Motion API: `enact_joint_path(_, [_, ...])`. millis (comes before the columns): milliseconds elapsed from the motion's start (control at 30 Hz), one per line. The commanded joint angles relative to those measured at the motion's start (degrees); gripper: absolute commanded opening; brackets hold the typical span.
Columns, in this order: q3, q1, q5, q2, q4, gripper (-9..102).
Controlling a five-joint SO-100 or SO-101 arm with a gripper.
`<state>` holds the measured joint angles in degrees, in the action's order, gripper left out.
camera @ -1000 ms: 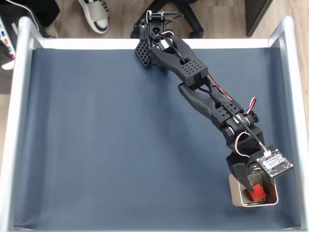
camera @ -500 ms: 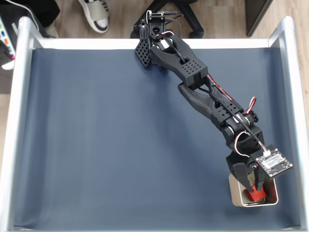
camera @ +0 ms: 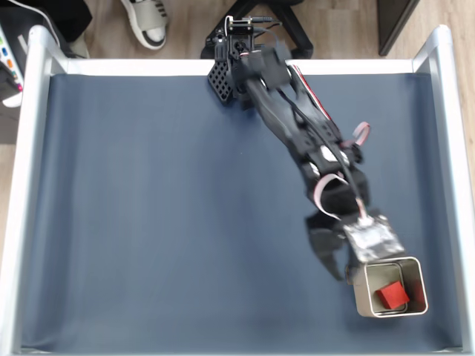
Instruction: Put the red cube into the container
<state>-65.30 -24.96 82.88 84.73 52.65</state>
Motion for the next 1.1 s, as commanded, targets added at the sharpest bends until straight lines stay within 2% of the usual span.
enact_joint_path(0, [-9.23,2.81,0.88,11.78,-2.9,0])
enact_joint_path(267, [-43.07,8.88,2.64,35.68,-11.25,0])
enact_joint_path(467, [-64.95,11.16,2.46,52.47,-14.24,0])
enact_joint_path(867, [-98.88,19.69,4.83,84.99,-14.41,0])
enact_joint_path(1067, [-108.81,21.09,4.13,97.82,-11.16,0])
